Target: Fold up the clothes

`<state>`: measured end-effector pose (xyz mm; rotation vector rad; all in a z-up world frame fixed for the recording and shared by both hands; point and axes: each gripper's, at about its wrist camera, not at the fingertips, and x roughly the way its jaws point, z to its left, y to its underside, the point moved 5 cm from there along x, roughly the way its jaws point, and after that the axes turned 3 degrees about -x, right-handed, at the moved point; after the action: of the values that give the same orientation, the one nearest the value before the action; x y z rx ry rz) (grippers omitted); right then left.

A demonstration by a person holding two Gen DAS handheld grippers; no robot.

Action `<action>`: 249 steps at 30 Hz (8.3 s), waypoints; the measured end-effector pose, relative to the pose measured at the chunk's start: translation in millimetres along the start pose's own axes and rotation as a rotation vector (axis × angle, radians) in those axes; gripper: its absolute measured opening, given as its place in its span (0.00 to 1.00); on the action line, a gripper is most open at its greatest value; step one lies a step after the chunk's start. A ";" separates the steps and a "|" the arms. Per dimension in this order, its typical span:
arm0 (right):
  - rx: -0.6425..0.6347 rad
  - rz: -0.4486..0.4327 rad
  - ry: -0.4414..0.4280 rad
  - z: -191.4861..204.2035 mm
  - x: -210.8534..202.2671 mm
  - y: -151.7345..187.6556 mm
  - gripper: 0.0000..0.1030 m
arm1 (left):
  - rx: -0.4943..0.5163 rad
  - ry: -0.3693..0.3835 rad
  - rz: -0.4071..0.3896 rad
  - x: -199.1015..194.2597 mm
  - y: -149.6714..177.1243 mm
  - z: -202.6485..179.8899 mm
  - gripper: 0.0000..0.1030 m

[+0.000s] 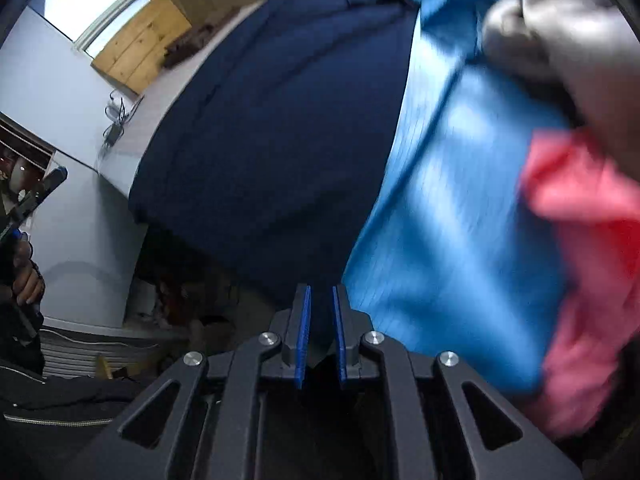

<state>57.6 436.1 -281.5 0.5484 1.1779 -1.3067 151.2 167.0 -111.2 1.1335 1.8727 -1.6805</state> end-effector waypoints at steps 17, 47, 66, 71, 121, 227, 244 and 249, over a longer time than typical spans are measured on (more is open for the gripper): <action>0.195 -0.188 0.008 -12.5 -80.1 36.0 0.12 | 0.804 0.032 -0.114 129.8 96.0 -224.1 0.24; 0.049 -0.202 0.250 -170.2 5.8 -417.5 0.26 | 0.148 0.039 -0.035 87.6 -24.6 -105.6 0.07; -0.186 -0.169 0.347 -102.7 19.2 -478.4 0.03 | -0.218 -0.005 -0.018 77.8 14.0 -8.2 0.06; -0.304 -0.163 0.389 -37.0 52.5 -500.8 0.03 | -0.319 -0.064 0.002 76.2 39.1 17.0 0.06; -0.219 -0.189 0.281 -74.7 34.3 -440.8 0.33 | -0.182 -0.157 0.115 98.3 -5.6 74.2 0.11; 0.332 -0.246 -0.352 83.2 -6.3 -45.2 0.04 | 0.096 0.318 0.318 46.4 -16.0 181.9 0.03; 0.121 -0.190 -0.126 -35.2 -25.7 -186.4 0.37 | 0.132 0.099 0.255 179.0 -165.5 201.5 0.22; -0.012 -0.122 -0.078 -1.3 12.3 -213.6 0.32 | 0.230 0.172 0.332 194.2 -142.3 176.7 0.21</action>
<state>-142.3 378.4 -231.3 0.4178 1.1686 -1.4111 -115.2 65.1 -199.9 1.6260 1.5025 -1.6773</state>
